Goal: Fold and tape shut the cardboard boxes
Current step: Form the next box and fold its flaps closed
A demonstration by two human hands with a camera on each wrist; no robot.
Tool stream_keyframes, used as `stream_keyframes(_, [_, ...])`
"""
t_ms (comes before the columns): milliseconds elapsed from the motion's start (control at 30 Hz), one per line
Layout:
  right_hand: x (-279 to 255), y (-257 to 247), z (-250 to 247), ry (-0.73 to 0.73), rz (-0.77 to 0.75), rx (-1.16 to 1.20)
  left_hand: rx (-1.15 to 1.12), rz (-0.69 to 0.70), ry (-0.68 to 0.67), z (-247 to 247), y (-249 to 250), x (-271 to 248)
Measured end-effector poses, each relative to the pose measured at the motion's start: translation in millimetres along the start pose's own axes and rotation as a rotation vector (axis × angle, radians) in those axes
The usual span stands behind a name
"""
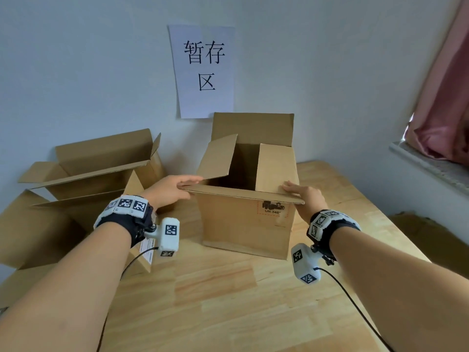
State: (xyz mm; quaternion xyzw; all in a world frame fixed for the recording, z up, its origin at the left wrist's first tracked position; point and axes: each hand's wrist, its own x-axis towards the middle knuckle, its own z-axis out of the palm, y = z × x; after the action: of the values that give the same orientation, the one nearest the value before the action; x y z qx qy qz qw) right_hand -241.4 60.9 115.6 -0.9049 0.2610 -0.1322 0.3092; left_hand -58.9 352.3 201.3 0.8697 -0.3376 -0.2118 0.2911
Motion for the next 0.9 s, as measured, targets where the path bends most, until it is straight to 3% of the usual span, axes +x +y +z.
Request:
stream_keyframes(100, [1, 1, -3, 0.077, 0.231, 0.286, -0.299, -0.034, -0.049, -4, 2, 0])
stream_keyframes(233, [2, 3, -14, 0.164, 0.598, 0.431, -0.450, -0.054, 0.002, 6, 9, 6])
stream_keyframes(300, [6, 6, -15, 0.193, 0.611, 0.439, -0.304, -0.062, 0.034, 16, 8, 11])
stream_keyframes(400, [7, 6, -14, 0.214, 0.578, 0.476, 0.019, -0.032, -0.042, 31, 0, 20])
stream_keyframes(500, [5, 4, -16, 0.221, 0.555, 0.506, 0.108, 0.064, -0.067, 41, -9, 29])
stream_keyframes(733, [1, 14, -13, 0.200, 0.512, 0.453, -0.022, 0.042, -0.014, 57, -8, 39])
stream_keyframes(900, [4, 15, -15, 0.214, 0.514, 0.368, 0.016, -0.116, 0.029, 67, -16, 44])
